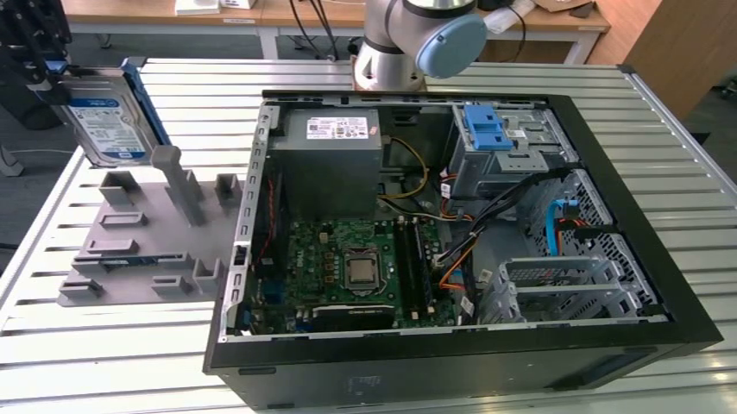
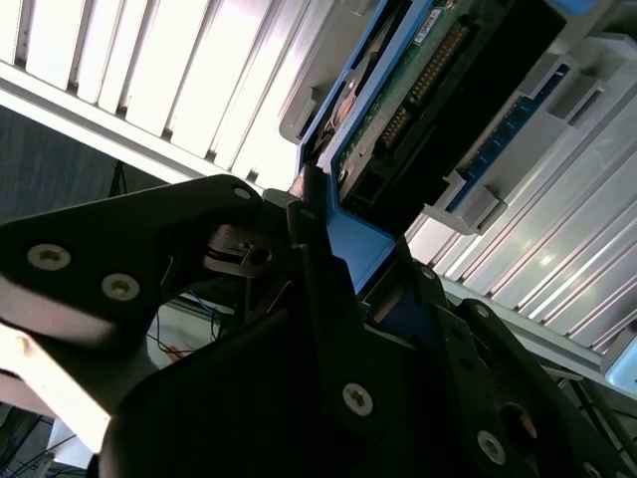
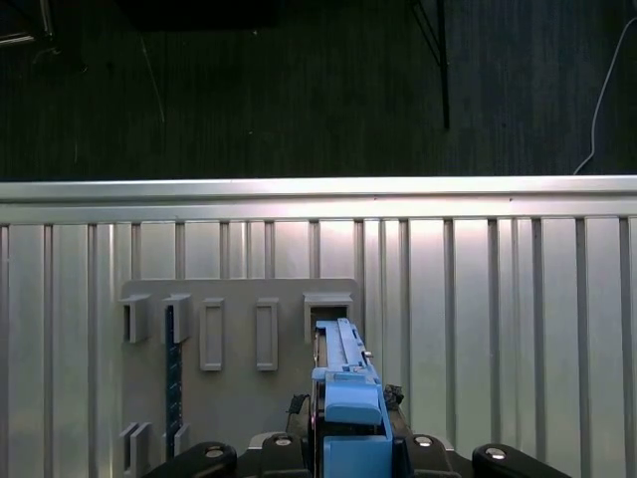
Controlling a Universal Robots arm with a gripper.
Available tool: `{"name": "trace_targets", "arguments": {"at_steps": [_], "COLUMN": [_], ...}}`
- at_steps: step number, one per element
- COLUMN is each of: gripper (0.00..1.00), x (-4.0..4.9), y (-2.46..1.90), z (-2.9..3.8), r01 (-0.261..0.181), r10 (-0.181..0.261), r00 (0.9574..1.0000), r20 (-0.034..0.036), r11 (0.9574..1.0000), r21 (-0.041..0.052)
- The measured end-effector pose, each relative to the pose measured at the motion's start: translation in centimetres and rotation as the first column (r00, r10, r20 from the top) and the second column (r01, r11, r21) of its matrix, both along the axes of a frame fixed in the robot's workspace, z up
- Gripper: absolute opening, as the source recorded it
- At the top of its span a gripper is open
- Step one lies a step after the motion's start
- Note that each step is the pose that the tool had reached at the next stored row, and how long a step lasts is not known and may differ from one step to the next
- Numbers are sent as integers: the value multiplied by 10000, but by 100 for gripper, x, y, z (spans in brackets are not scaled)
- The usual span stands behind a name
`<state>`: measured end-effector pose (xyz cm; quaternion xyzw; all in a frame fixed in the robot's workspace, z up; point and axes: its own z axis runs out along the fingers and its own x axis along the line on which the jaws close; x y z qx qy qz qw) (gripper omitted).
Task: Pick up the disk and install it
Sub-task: 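Pick up the disk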
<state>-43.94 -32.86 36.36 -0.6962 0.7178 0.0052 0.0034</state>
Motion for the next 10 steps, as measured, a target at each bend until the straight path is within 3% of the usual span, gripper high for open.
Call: {"name": "trace_targets", "arguments": {"at_steps": [10], "gripper": [36], "x": [0], "y": [1], "z": [16], "r01": [0], "r10": [0], "r00": [10000], "r20": [0], "r11": [10000], "r21": [0]}}
